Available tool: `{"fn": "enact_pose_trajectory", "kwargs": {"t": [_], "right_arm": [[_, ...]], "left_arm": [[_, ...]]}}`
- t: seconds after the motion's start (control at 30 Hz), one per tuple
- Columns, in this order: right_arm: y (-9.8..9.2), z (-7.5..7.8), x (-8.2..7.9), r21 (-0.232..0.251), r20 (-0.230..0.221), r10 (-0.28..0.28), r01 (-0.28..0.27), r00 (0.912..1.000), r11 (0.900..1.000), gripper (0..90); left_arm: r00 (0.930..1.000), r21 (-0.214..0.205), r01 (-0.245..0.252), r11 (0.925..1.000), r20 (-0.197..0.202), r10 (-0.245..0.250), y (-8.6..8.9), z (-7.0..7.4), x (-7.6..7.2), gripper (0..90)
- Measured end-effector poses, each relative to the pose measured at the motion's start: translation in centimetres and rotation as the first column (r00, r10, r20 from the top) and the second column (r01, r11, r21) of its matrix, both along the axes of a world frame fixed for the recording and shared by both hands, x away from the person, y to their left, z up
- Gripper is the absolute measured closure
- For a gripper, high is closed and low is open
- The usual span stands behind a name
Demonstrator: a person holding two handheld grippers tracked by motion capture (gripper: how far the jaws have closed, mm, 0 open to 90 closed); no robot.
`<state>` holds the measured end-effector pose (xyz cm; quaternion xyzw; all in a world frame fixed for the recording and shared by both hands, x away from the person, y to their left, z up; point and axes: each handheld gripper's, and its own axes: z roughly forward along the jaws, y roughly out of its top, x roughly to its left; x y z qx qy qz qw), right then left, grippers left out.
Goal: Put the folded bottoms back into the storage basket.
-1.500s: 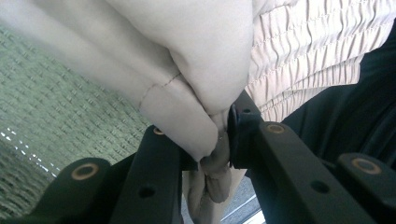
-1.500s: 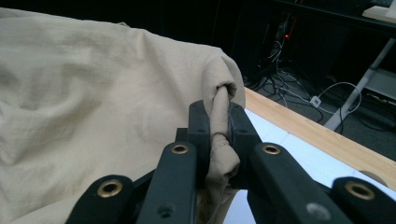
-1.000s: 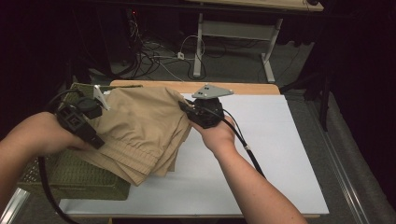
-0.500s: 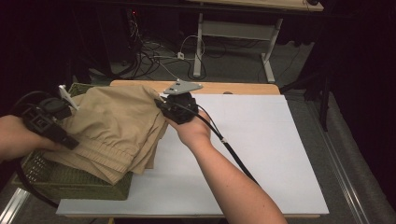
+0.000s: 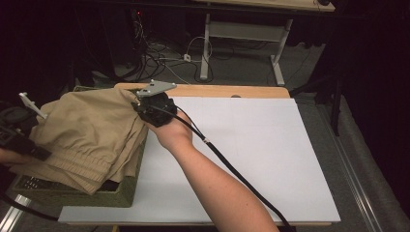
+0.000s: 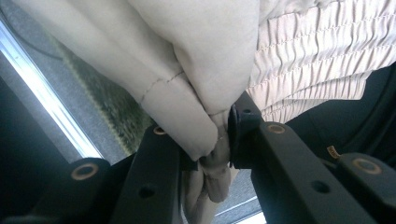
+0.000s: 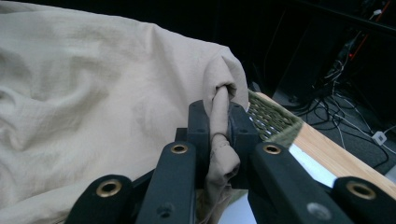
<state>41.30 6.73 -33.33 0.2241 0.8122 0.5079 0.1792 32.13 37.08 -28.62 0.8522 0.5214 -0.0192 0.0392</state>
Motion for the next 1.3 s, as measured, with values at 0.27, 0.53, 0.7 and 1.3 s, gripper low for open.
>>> {"fn": "enact_pose_trajectory", "kwargs": {"t": [0.27, 0.53, 0.7, 1.3], "right_arm": [[0.9, -0.8, 0.7, -0.026, -0.013, 0.004, -0.005, 0.9999, 0.9997, 84.2], [1.1, -2.6, 3.0, -0.068, -0.052, -0.023, 0.019, 0.9984, 0.9975, 84.2], [1.3, -3.0, 4.1, -0.076, -0.052, -0.035, 0.031, 0.9980, 0.9966, 84.2], [2.1, -4.0, 6.6, -0.064, -0.084, -0.033, 0.028, 0.9959, 0.9976, 75.2]], "left_arm": [[0.9995, -0.038, -0.031, 0.9988, 0.007, 0.031, 1.1, -1.3, 0.2, 75.2], [0.9966, -0.089, -0.078, 0.9929, 0.019, 0.080, 1.6, -4.6, 2.7, 75.0], [0.9946, -0.114, -0.101, 0.9883, 0.012, 0.103, 2.0, -6.1, 4.2, 74.8], [0.9863, -0.103, -0.160, 0.9817, 0.023, 0.164, 2.9, -6.6, 5.3, 63.3]]}}
